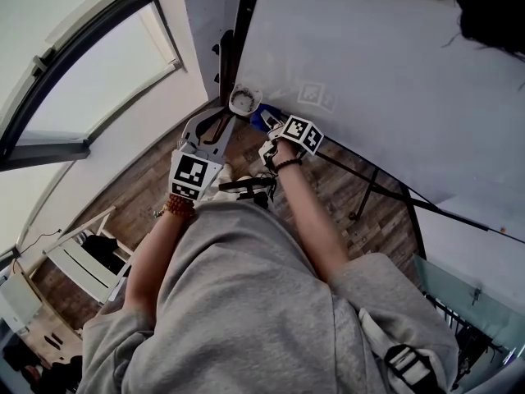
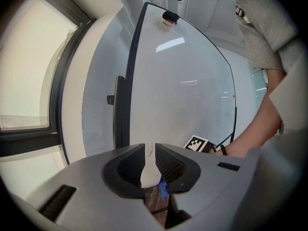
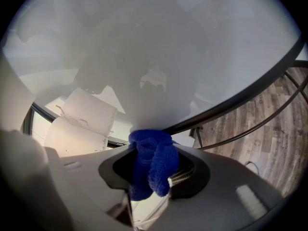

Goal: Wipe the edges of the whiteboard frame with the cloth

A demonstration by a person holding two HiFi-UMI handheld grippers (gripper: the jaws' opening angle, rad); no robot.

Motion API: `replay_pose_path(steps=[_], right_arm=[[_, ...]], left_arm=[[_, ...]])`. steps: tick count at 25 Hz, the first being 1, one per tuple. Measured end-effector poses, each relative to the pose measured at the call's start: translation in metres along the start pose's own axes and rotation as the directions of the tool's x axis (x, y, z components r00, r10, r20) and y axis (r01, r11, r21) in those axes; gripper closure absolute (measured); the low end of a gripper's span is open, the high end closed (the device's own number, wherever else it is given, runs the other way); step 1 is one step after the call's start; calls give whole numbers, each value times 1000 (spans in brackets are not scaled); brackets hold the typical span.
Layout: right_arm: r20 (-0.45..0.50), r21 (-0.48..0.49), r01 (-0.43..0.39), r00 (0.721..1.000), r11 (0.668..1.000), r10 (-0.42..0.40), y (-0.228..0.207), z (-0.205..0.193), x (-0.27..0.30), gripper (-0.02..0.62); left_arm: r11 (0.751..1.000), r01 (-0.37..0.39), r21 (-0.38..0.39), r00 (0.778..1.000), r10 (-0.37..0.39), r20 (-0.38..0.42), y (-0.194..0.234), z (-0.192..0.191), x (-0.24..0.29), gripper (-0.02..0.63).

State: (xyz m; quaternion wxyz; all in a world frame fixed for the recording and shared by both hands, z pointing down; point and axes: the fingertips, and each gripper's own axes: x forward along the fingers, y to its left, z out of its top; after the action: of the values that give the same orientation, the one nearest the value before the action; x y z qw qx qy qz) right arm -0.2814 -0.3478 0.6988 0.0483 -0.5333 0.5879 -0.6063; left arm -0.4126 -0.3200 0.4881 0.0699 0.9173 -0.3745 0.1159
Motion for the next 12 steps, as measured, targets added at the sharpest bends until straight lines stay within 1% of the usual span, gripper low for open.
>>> replay_pose_path(steps=[12], right_arm=[[-2, 30, -59, 998, 998, 59, 17, -8, 17, 425]], left_arm=[[999, -32, 0, 999, 32, -6, 11, -3, -10, 551]])
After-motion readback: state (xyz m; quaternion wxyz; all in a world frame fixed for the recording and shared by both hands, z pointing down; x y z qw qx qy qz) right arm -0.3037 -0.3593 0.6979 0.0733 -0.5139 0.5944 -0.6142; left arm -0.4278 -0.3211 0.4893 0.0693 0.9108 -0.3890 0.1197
